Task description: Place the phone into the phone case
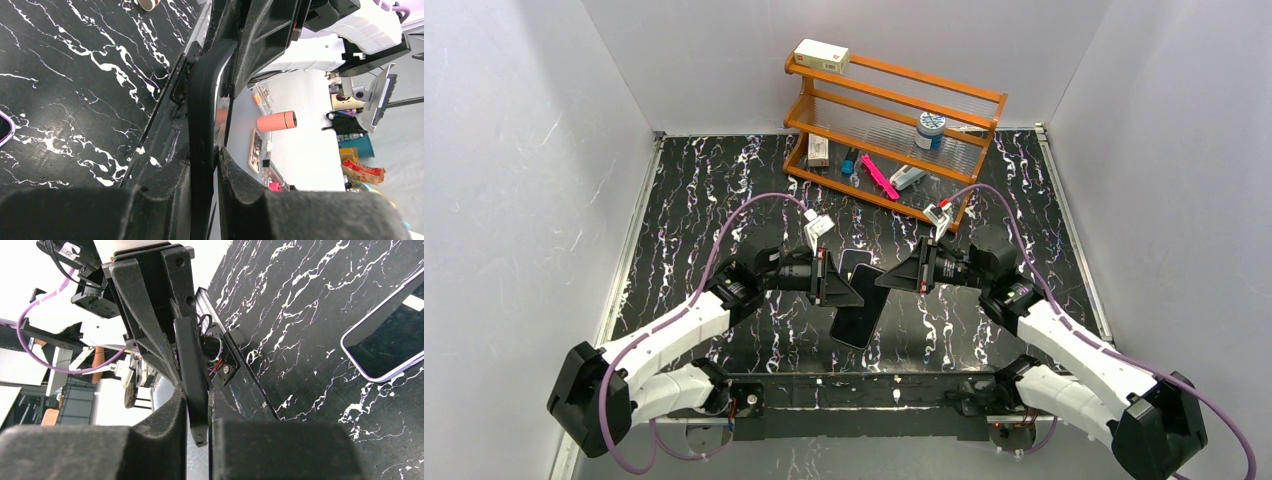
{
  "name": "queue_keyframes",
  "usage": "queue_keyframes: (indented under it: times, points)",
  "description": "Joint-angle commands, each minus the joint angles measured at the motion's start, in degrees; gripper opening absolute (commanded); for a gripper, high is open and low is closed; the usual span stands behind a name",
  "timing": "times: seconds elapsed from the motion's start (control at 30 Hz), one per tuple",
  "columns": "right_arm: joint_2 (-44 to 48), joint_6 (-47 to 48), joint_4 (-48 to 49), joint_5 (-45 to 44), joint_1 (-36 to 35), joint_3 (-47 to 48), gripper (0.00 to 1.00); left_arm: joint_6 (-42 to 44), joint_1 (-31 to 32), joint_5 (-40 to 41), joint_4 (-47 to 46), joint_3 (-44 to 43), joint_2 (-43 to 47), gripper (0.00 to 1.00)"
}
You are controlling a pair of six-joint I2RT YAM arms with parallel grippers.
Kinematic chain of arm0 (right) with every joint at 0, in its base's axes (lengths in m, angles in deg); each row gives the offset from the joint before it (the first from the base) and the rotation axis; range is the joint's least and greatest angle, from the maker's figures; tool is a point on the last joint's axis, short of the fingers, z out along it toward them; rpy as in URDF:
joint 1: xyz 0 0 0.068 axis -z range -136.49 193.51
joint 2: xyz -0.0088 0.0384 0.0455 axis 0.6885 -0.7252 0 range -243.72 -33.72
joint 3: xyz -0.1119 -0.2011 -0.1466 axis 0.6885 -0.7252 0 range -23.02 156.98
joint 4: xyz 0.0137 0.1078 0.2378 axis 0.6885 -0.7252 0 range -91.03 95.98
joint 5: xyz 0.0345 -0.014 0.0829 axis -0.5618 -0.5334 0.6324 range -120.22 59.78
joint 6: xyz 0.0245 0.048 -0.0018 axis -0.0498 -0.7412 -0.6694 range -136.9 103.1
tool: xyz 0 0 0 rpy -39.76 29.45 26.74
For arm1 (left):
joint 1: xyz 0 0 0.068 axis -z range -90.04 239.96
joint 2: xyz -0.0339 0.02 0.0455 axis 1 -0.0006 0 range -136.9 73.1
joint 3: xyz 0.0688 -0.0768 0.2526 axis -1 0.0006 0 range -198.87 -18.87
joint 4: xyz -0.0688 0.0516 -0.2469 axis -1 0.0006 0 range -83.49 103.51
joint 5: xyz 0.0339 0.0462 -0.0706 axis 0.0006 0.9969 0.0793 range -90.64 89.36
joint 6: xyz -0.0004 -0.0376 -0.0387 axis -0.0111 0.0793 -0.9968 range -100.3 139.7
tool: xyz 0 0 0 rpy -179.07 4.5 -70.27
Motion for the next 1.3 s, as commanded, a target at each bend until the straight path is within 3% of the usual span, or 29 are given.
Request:
queue_keyframes:
  times: [0.0,0.13,0.2,0.3,0.47,0.6,0.63,0.8,0.9,1.07,1.27]
  points:
    - [-0.32,-2.95,2.63,-0.04,0.16,2.78,0.25,0.95,-0.55,8.22,3.33,-0.09,1.25,0.00]
    - [-0.83,-8.01,10.17,1.99,0.20,-0.82,0.44,-10.18,-0.53,8.58,-11.55,3.75,2.80,0.00]
    - [-2.04,-9.77,13.67,3.39,0.12,-2.09,0.47,-13.45,-0.52,8.99,-18.19,4.99,2.83,0.00]
    - [-3.78,-11.32,16.40,4.33,0.06,-3.19,0.47,-14.17,-0.56,9.85,-19.56,4.45,2.92,0.00]
    - [-5.18,-12.70,19.49,4.55,0.03,-3.88,0.41,-14.66,-0.47,11.03,-20.00,4.12,3.02,0.00]
    - [-5.49,-12.33,19.34,4.10,0.10,-3.69,0.09,-14.89,-0.57,11.75,-19.89,4.23,3.31,0.00]
    - [-5.40,-12.27,19.33,4.06,0.04,-3.77,0.02,-14.92,-0.58,12.04,-19.43,4.11,3.46,0.05]
    - [-4.85,-11.65,19.22,4.98,0.10,-4.19,0.01,-10.79,-0.59,16.16,-9.47,0.86,4.92,0.37]
    - [-4.86,-11.56,19.37,6.29,0.09,-4.32,0.01,-7.16,-0.54,19.84,-1.52,-2.57,5.66,0.46]
    - [-5.29,-11.82,19.71,7.56,0.03,-4.46,0.01,-5.13,-0.60,22.50,1.85,-4.69,5.40,0.48]
    - [-5.78,-12.59,20.81,8.24,0.03,-4.67,0.01,-4.93,-0.65,22.06,0.58,-4.99,3.18,0.40]
